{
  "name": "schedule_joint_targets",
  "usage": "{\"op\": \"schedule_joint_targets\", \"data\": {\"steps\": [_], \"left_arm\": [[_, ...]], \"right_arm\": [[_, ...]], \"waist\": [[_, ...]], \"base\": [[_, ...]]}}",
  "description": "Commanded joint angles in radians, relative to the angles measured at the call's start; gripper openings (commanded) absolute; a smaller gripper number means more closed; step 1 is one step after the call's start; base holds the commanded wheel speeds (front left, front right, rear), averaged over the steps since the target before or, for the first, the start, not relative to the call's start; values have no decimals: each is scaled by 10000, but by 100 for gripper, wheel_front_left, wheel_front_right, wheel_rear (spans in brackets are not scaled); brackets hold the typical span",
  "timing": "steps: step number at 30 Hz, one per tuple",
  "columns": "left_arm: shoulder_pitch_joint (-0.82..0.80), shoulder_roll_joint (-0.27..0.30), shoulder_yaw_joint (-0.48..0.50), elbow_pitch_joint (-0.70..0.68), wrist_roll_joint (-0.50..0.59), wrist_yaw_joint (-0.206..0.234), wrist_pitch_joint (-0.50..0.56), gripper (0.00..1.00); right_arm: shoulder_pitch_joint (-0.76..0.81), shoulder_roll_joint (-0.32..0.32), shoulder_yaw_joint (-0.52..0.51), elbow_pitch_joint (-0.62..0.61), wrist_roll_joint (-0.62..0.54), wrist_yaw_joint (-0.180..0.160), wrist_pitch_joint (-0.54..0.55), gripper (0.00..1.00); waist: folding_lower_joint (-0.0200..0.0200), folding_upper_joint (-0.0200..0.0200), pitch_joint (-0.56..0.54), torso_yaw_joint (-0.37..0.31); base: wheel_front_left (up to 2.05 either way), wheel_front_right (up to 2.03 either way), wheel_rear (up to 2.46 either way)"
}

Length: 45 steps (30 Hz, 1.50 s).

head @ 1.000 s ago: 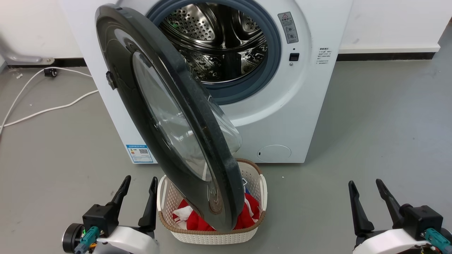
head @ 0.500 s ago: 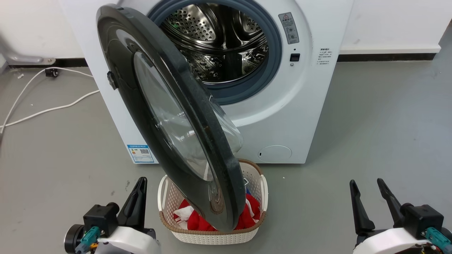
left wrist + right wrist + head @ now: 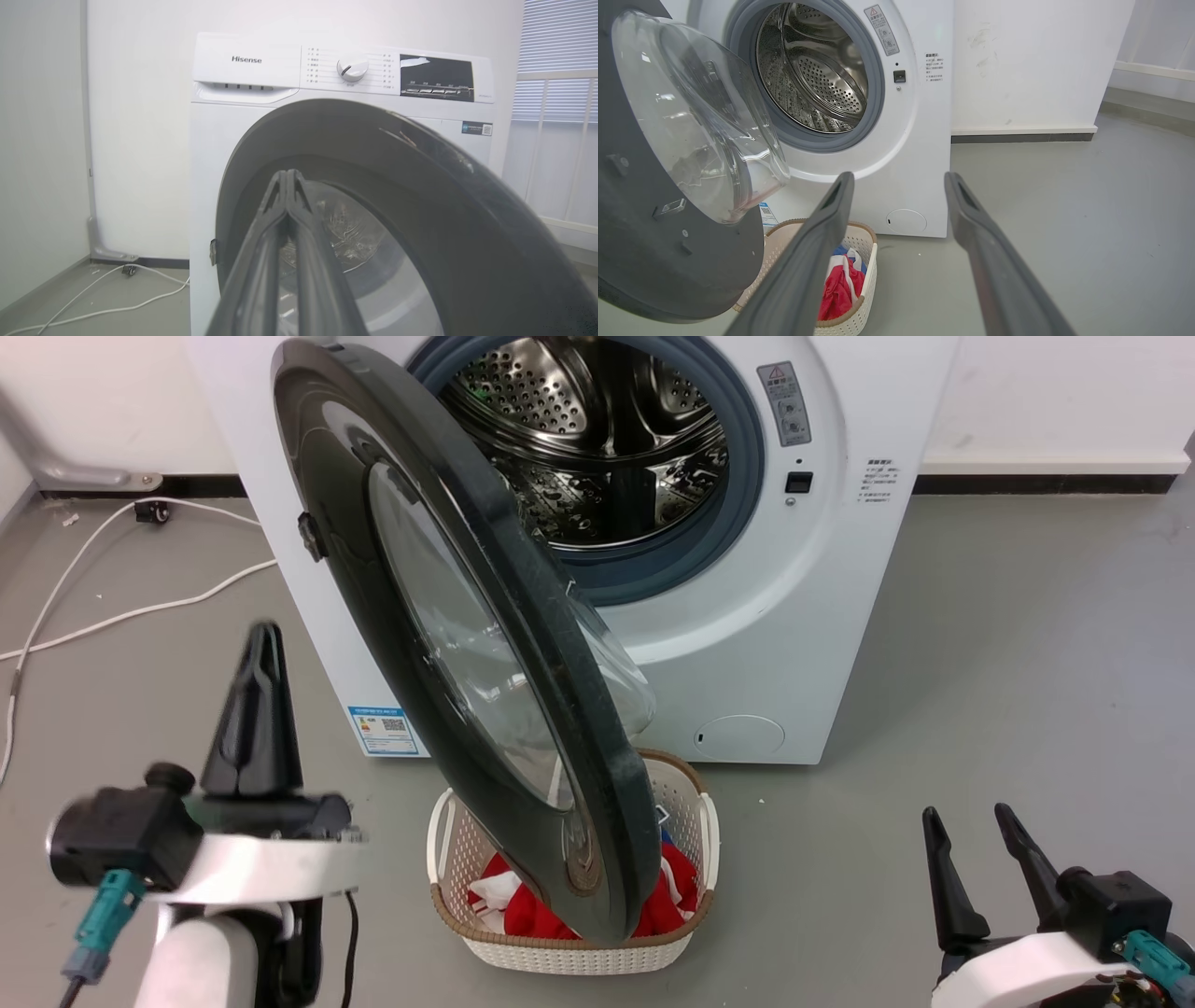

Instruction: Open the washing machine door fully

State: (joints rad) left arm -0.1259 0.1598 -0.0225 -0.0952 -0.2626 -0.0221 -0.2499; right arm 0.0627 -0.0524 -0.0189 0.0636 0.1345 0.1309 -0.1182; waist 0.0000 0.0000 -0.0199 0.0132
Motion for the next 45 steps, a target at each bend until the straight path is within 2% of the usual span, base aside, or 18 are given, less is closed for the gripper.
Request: {"op": "schedule_joint_targets", "data": {"steps": [1,6,8,12,24,31,36,40,45], "left_arm": [[-347,-5,-55,-577,144,55,-64,0],[-1195,-280,-715,-2270,409,-43,-76,0],[-1604,-459,-1309,-2805,433,-174,114,0],[-2017,-701,-2350,-3127,182,-423,502,0],[-1931,-960,-5904,-2309,-818,-950,1979,0],[-1106,-773,-7683,-1271,-1711,-1052,3073,0],[-554,-414,-7808,-321,-1988,-872,3468,0],[-490,-227,-7401,538,-1808,-390,3223,0],[-745,-362,-6756,1463,-1783,209,2672,0]], "right_arm": [[-114,36,-31,10,40,-2,-37,100],[-207,37,-126,-1,-38,-2,30,100],[-247,36,-134,-28,-69,-2,46,100],[-241,37,-82,-8,-60,-2,87,100],[-149,36,-103,177,84,-2,83,100],[-141,35,-144,176,61,-2,118,100],[-102,36,-139,171,101,-2,129,100],[-133,36,-83,230,166,-2,72,100],[-222,35,38,301,235,-2,61,100]], "waist": [[0,0,56,69],[0,0,138,197],[0,0,172,230],[0,0,183,191],[0,0,103,42],[0,0,167,-1],[0,0,191,-60],[0,0,205,-105],[0,0,301,-199]], "base": [[0,0,0],[0,0,0],[0,0,0],[0,0,0],[0,0,0],[0,0,0],[0,0,0],[0,0,0],[0,0,0]]}}
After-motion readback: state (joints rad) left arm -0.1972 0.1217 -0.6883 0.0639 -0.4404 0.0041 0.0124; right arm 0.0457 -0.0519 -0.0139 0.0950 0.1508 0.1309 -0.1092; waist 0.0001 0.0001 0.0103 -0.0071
